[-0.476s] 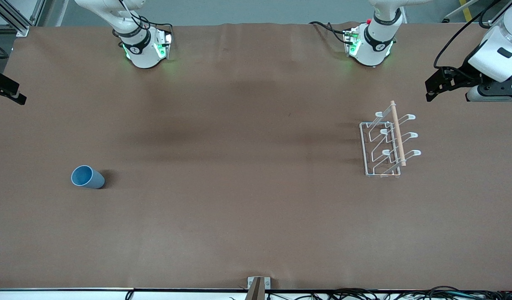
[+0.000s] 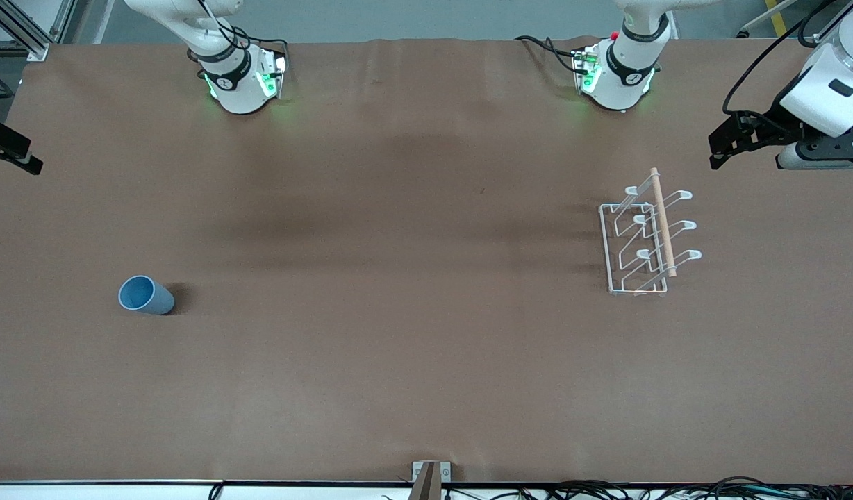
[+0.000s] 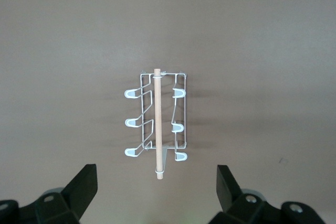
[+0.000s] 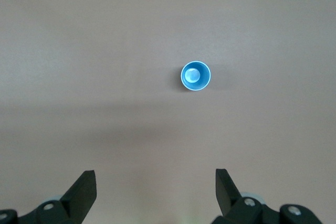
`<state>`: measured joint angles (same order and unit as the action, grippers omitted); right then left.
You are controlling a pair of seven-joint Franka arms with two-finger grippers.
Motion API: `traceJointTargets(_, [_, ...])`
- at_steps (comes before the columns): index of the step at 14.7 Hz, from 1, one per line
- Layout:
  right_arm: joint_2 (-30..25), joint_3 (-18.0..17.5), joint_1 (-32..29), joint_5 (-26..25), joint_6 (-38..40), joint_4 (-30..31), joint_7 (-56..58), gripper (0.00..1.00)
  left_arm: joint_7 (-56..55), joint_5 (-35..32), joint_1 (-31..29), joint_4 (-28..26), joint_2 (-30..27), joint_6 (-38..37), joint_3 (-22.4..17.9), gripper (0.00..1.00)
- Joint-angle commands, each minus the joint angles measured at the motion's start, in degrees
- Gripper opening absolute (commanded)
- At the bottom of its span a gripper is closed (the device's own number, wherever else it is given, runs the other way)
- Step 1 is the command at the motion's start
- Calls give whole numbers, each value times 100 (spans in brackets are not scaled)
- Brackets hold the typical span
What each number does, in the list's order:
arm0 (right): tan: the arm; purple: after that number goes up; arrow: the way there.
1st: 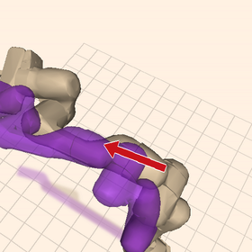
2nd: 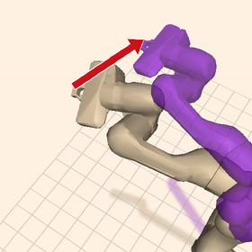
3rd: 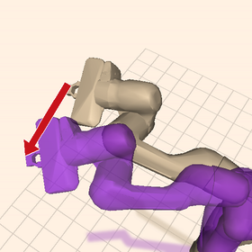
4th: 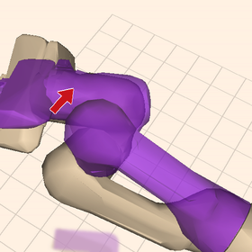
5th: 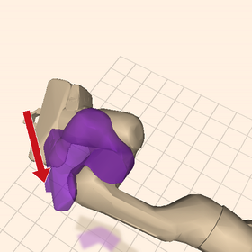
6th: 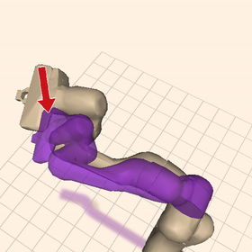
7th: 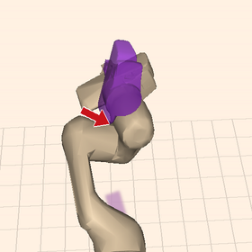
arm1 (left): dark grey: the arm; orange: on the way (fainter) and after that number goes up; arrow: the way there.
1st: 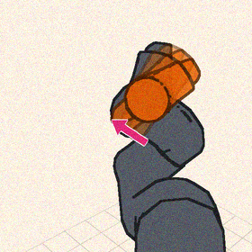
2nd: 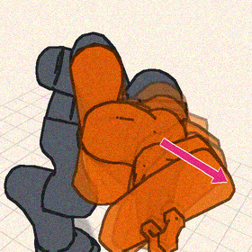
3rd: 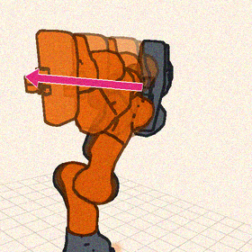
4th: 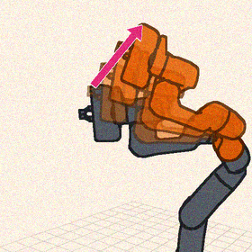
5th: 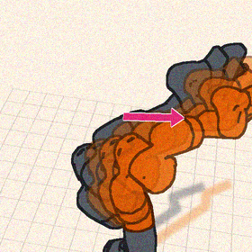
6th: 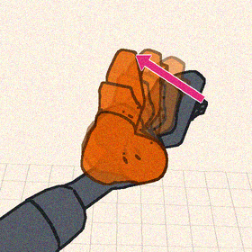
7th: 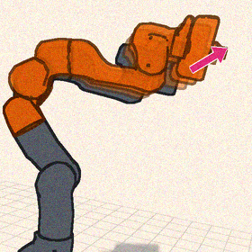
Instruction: Hang cup on cup holder
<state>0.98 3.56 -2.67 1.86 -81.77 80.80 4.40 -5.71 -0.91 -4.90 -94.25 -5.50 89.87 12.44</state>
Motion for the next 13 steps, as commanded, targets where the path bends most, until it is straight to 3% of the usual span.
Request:
traceJointTargets(1, [43,-13,-58,95,56,-82,0,100,44,47,-55,187,58,-83,13,100])
traceJointTargets(13, [51,-4,-58,77,-75,-74,8,99,53,64,-55,205,102,-83,13,100])
